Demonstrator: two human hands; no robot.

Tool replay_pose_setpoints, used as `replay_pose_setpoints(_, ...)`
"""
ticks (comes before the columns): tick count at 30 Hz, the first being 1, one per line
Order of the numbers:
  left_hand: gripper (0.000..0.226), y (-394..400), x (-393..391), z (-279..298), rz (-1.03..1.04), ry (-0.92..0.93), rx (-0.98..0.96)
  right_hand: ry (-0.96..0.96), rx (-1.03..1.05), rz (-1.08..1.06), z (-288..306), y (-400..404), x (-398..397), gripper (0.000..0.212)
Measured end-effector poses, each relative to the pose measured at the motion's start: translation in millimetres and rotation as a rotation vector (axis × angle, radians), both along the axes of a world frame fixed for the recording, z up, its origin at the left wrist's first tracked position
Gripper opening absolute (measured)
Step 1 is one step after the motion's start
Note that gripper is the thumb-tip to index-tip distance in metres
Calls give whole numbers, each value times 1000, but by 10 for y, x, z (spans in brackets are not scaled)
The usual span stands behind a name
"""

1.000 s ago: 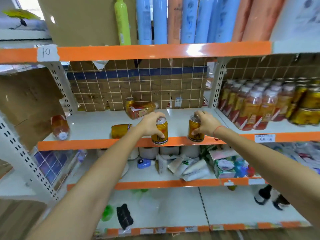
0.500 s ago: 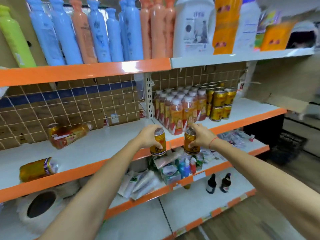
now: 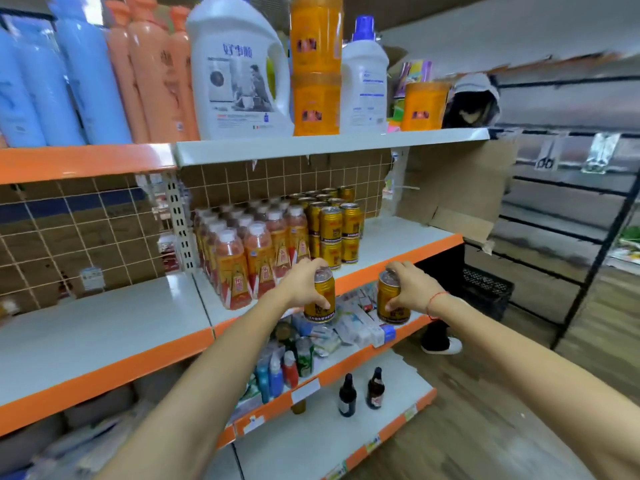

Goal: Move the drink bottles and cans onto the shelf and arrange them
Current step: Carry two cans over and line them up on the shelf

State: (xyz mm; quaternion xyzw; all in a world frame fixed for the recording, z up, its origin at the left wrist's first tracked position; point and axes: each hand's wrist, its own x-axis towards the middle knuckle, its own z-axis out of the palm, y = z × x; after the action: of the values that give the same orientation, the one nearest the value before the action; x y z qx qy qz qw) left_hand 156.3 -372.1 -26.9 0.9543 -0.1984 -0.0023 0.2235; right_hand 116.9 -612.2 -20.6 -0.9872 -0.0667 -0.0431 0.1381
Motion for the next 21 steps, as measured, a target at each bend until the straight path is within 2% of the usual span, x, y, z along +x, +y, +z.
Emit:
replay_pose_setpoints(13, 89, -1228, 674, -26, -5, -42, 60, -5, 100, -127, -96, -1083, 530, 93)
replay_pose_setpoints(21, 90, -1737, 1302, 96, -28, -55, 70, -13, 98, -99, 10, -1489, 1228, 93)
